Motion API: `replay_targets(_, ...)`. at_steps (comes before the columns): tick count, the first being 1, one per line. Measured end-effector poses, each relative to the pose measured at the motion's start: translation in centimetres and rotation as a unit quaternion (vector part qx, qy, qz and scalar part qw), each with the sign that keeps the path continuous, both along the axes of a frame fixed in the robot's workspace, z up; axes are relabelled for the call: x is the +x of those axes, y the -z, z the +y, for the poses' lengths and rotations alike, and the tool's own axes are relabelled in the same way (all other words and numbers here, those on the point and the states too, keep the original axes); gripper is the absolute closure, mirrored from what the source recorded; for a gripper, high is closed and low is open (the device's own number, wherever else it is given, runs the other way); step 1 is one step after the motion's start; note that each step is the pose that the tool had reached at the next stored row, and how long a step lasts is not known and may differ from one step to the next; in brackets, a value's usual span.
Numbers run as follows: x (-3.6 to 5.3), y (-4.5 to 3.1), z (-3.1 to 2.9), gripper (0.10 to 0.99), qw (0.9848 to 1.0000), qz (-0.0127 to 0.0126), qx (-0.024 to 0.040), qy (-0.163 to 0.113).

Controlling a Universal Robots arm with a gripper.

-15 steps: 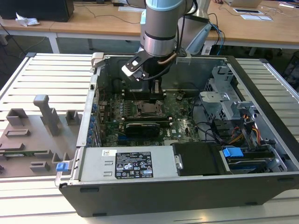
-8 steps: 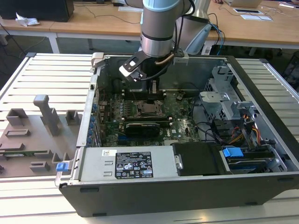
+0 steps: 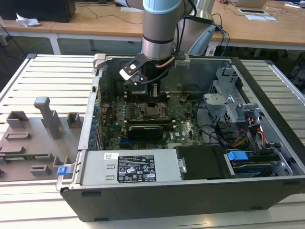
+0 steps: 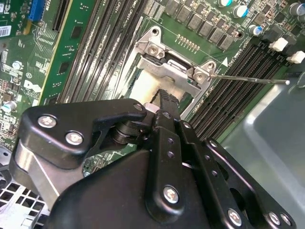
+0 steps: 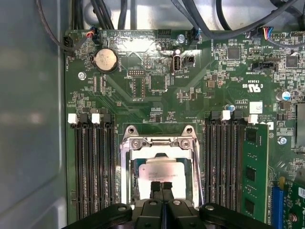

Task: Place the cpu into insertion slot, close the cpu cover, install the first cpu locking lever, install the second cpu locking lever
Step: 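Close the cpu cover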

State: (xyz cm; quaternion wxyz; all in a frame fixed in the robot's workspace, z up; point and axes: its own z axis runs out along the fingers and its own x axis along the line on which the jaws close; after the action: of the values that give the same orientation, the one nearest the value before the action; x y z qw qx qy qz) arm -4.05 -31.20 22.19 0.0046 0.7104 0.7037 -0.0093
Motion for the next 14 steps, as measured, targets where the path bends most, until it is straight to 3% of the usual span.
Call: replay_targets(14, -0.17, 0.76, 0.0, 0.98, 1.0, -0.0001, 0.0001, 0.0)
